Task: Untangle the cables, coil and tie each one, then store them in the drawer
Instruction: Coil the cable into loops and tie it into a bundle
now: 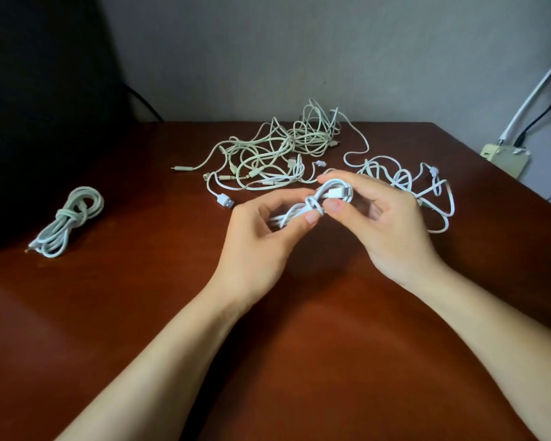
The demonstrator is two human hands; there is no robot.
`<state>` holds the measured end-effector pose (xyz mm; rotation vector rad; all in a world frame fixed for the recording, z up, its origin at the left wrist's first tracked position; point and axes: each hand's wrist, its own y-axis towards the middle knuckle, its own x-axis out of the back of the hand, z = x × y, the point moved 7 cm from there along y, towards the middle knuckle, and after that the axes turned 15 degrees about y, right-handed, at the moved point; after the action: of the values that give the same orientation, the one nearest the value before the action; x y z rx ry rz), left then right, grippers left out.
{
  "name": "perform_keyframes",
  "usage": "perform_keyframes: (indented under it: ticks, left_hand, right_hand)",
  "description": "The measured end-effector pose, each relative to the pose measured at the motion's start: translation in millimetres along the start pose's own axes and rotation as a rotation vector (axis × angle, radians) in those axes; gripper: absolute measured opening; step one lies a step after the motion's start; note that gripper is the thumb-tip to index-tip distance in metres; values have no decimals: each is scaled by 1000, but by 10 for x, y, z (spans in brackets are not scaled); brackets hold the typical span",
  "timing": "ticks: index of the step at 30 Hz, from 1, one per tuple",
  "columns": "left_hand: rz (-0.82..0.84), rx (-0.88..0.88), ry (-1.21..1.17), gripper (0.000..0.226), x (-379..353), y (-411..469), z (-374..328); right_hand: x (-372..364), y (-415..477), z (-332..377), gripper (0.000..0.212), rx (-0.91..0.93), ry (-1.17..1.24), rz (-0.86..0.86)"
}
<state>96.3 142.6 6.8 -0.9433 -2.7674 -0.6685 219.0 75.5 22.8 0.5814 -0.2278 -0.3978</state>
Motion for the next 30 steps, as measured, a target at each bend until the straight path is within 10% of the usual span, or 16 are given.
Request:
perform_keyframes:
  ticks: [30]
  left_hand:
    - [161,219,-266,27,-115,8,190]
  right_hand:
    - [-53,-4,-74,30,-102,92,123]
